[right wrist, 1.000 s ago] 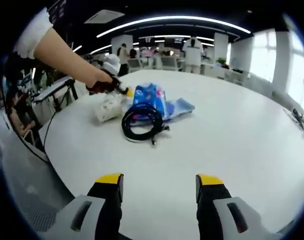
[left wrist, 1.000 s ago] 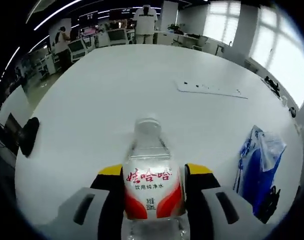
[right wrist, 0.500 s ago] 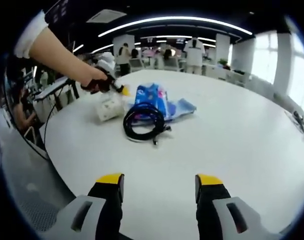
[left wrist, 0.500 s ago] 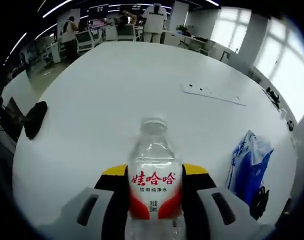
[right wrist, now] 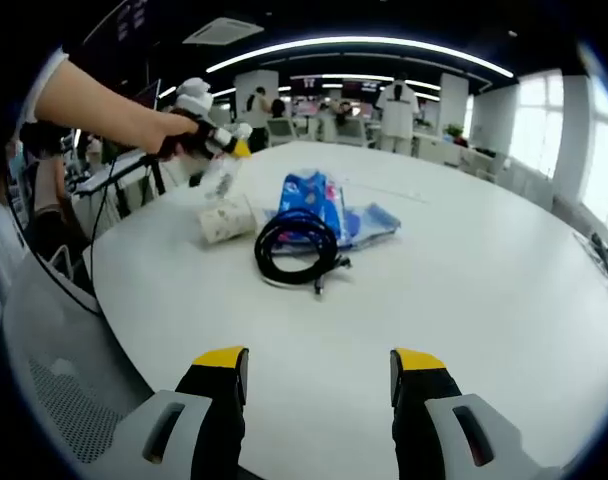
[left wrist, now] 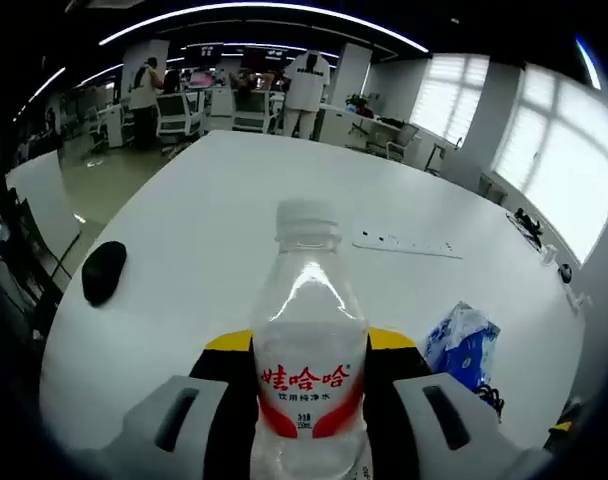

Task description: Arrange the tabletop items into an orderly group along one side of the table until the central work area is clear of visible clutter.

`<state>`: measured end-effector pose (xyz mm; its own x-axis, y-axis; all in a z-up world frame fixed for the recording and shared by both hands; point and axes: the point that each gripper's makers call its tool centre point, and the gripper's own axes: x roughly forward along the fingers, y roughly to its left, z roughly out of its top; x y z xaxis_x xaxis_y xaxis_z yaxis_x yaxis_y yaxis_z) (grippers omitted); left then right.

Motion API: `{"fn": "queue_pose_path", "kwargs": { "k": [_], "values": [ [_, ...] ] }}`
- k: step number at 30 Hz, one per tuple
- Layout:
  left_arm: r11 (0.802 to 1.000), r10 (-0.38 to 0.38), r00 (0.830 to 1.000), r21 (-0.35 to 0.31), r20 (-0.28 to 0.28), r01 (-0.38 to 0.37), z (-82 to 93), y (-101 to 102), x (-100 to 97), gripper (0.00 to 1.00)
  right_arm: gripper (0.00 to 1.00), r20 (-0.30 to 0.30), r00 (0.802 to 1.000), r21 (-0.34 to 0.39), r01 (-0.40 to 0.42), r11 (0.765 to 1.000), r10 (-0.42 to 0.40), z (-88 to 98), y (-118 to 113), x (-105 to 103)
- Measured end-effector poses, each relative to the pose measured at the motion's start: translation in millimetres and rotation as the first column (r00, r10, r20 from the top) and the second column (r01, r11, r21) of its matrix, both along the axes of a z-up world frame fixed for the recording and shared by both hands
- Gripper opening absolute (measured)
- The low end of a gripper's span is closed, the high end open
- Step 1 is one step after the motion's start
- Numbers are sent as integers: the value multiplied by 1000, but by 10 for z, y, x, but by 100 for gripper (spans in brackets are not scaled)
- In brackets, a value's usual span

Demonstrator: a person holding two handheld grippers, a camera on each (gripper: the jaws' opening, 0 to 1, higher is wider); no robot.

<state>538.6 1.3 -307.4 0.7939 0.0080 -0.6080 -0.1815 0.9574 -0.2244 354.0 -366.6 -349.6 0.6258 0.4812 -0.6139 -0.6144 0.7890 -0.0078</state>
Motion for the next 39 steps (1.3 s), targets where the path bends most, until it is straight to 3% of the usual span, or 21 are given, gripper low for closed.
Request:
{"fn": "queue_pose_path", "kwargs": {
  "k": [4,17,21,31,36,39],
  "values": [
    [1000,-3,1000,16,25,3,81,45,-2,38,58,-1,1000,-6,-6,1000,6,5,10,-14],
    [999,-30,999,33,46,28,69,54,57,39,58,1,1000,-16,-11,1000,11,5,18,-23],
    [1000,-9,994,-11,108,10,157,64,180,40,58,-3,1000,-17,-15,1000,15,7,32,-35],
    [998,-48,997,34,64,46,26,-23,227,39,57,-14,1000,-23,-14,1000,14,-20,20,-34],
    [988,-102,995,117,15,99,-67,-50,229,38,57,-19,1000,-27,-17,999,17,-32,19,-39],
    [987,-95,996,130,6,93,-107,-44,210,39,56,-21,1000,-24,-15,1000,15,-33,19,-40]
  ]
}}
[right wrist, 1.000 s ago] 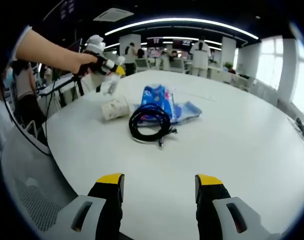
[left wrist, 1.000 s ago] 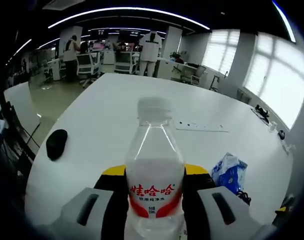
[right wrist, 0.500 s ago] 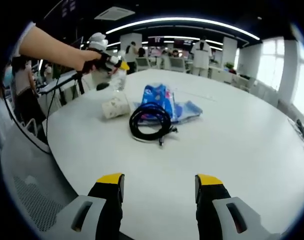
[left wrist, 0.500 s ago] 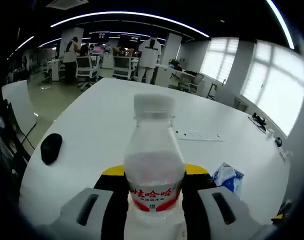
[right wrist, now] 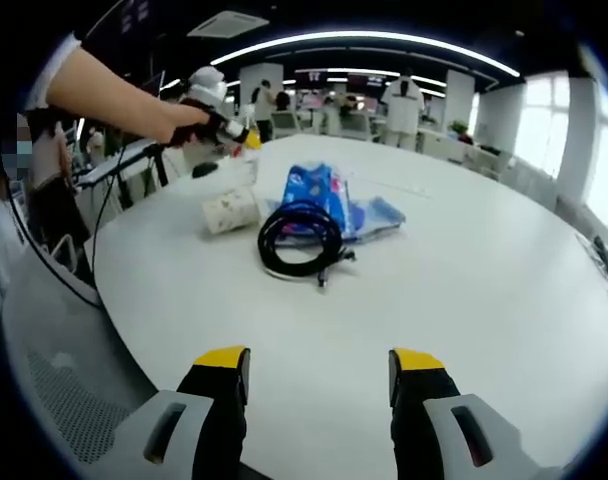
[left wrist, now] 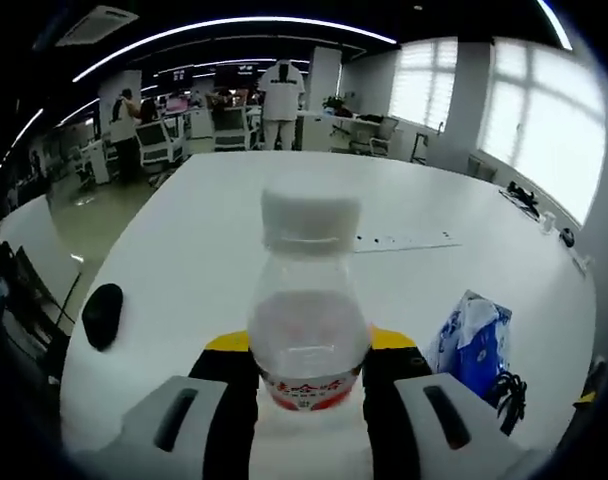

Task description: Arrange the tabletop items into an orderly group along one side of the table until the central work area is clear of visible clutter.

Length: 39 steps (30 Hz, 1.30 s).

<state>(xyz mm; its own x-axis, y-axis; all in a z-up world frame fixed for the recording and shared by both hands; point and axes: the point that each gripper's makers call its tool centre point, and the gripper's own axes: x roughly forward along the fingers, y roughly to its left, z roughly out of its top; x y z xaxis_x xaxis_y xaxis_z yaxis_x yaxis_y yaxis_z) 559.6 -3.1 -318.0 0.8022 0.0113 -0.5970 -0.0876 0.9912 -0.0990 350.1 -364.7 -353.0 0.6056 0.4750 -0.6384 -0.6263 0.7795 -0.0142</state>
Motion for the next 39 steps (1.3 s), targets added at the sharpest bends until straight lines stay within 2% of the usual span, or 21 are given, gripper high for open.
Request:
{"fn": "queue_pose_path", "kwargs": {
  "k": [5,13,22,23,24,33,36,39],
  "values": [
    [998,51,999,-22,12,-51,5,34,19,39,56,-3,1000,-1,-5,1000,5,-13,2,-7],
    [996,78,997,-43,1,-77,-52,51,116,39,56,-10,1000,-3,-6,1000,6,-39,-5,-7],
    [998,56,998,-24,-13,-56,-137,3,81,39,55,-16,1000,-2,0,1000,0,-57,-19,1],
    [999,46,999,-13,6,-46,-121,1,90,39,55,-16,1000,0,2,1000,-2,-55,-20,3],
    [999,50,999,-16,-6,-50,-136,-1,73,39,55,-16,1000,0,2,1000,-2,-55,-20,3],
    [999,38,999,-6,2,-38,-129,-4,55,40,54,-16,1000,-7,-6,1000,6,-60,-15,-5],
    [999,6,1000,40,2,-6,-152,-22,26,40,55,-13,1000,-4,-7,1000,7,-51,-8,-4],
    [999,-9,1000,52,-5,9,-176,-52,-17,40,55,-11,1000,-3,-6,1000,6,-43,-8,-2]
  ]
}}
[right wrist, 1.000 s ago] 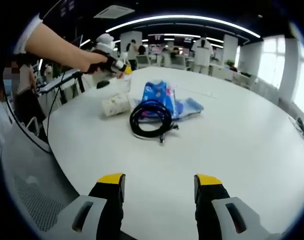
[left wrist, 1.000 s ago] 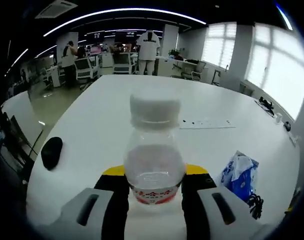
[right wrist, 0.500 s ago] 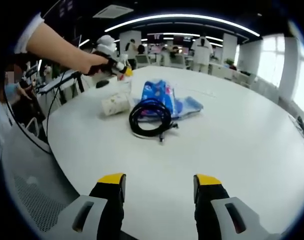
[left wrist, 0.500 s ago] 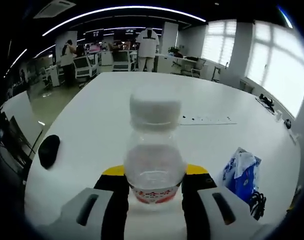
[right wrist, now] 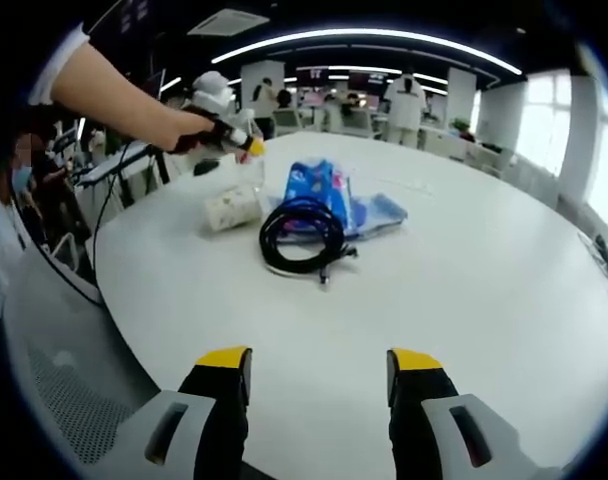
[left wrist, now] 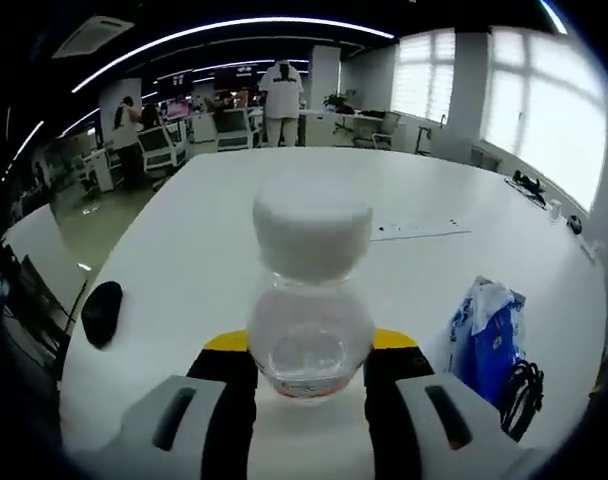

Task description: Arrange the tabletop items into an orderly group along one side of the table until the central work area is clear of visible clutter.

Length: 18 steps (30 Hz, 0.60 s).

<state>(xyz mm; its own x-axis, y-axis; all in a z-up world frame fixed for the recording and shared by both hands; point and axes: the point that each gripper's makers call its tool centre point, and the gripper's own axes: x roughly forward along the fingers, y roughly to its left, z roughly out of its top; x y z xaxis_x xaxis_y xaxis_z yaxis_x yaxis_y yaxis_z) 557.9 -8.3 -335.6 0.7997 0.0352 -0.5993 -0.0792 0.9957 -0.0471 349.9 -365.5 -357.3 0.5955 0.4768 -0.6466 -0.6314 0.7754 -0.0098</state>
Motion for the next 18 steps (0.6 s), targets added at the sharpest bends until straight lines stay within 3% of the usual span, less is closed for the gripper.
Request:
{"fn": "queue_pose_path", "kwargs": {
  "k": [9,18],
  "values": [
    [1000,-1,1000,11,3,1,28,-44,-46,40,55,2,1000,0,-1,1000,1,9,4,-2],
    [998,55,998,1,9,-55,22,-14,-43,40,55,2,1000,-4,-4,1000,4,12,10,-8]
  ]
}}
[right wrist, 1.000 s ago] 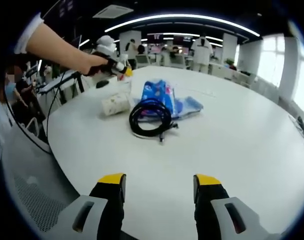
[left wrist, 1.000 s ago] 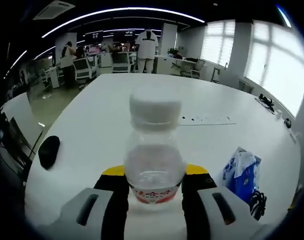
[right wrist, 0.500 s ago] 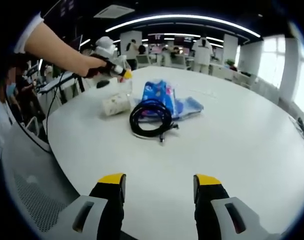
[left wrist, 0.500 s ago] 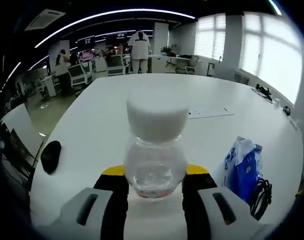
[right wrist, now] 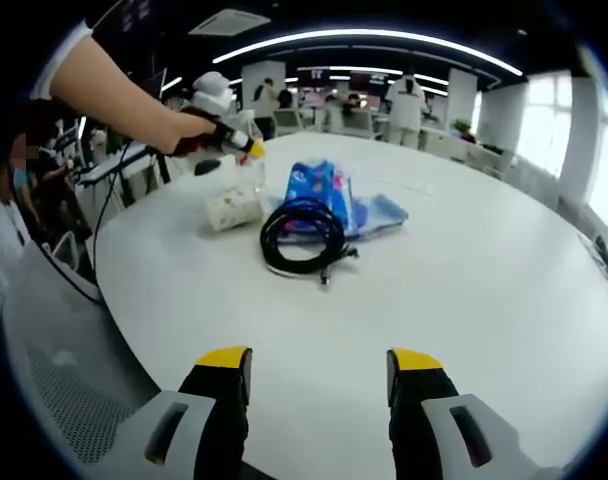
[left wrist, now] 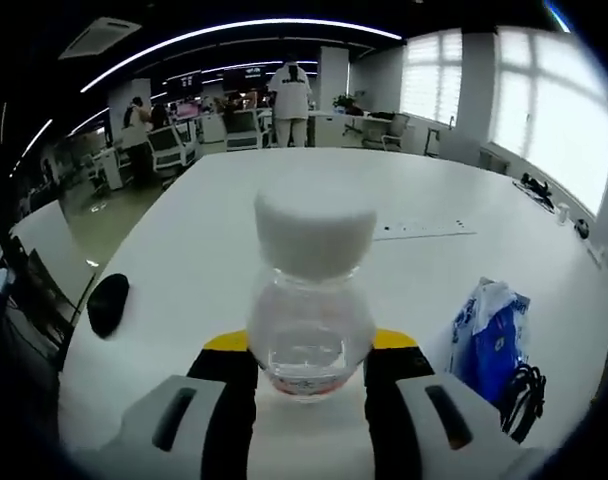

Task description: Arrange the tabletop items into an orderly group along one side of the table until the central work area is clear of visible clutter.

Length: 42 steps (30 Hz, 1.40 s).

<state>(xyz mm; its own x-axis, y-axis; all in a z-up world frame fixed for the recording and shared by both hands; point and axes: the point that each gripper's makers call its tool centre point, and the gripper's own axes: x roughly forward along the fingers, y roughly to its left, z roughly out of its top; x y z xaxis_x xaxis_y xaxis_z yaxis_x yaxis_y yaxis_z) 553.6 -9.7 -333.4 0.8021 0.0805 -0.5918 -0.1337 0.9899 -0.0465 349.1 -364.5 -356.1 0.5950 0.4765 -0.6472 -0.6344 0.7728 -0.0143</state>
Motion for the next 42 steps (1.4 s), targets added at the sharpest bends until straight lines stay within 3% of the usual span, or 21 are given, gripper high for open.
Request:
{"fn": "queue_pose_path", "kwargs": {
  "k": [3,5,6,8,15,18,25,33,36,39,42],
  "values": [
    [1000,6,1000,-17,-3,-6,22,23,-16,44,55,1,1000,-4,0,1000,0,1,-3,0],
    [1000,24,999,-4,48,-24,112,75,10,53,55,3,1000,-3,-1,1000,1,8,2,0],
    [999,35,995,-20,94,-33,198,90,17,60,55,4,1000,-4,-2,1000,2,9,3,-1],
    [997,39,990,-71,134,-30,207,128,2,68,55,5,1000,-3,-1,1000,1,13,2,0],
    [996,37,984,-82,176,-23,311,126,-310,79,55,8,1000,-1,-4,1000,4,9,3,3],
    [997,13,977,-80,213,4,379,66,-516,81,55,11,1000,0,-17,1000,17,9,24,-7],
    [997,-73,970,-12,232,78,471,-116,-1032,84,55,21,1000,0,-19,1000,19,36,33,-12],
    [988,-152,958,67,244,140,570,-452,-1726,96,55,25,1000,6,-13,1000,13,29,25,3],
    [986,-164,952,54,259,155,573,-511,-1904,100,55,31,999,13,-9,1000,9,22,20,19],
    [981,-192,951,51,243,186,518,-692,-2149,100,55,34,999,15,-6,1000,5,23,16,27],
    [961,-262,946,141,190,238,449,-759,-2341,100,55,36,999,16,-9,1000,8,21,21,28]
  ]
}}
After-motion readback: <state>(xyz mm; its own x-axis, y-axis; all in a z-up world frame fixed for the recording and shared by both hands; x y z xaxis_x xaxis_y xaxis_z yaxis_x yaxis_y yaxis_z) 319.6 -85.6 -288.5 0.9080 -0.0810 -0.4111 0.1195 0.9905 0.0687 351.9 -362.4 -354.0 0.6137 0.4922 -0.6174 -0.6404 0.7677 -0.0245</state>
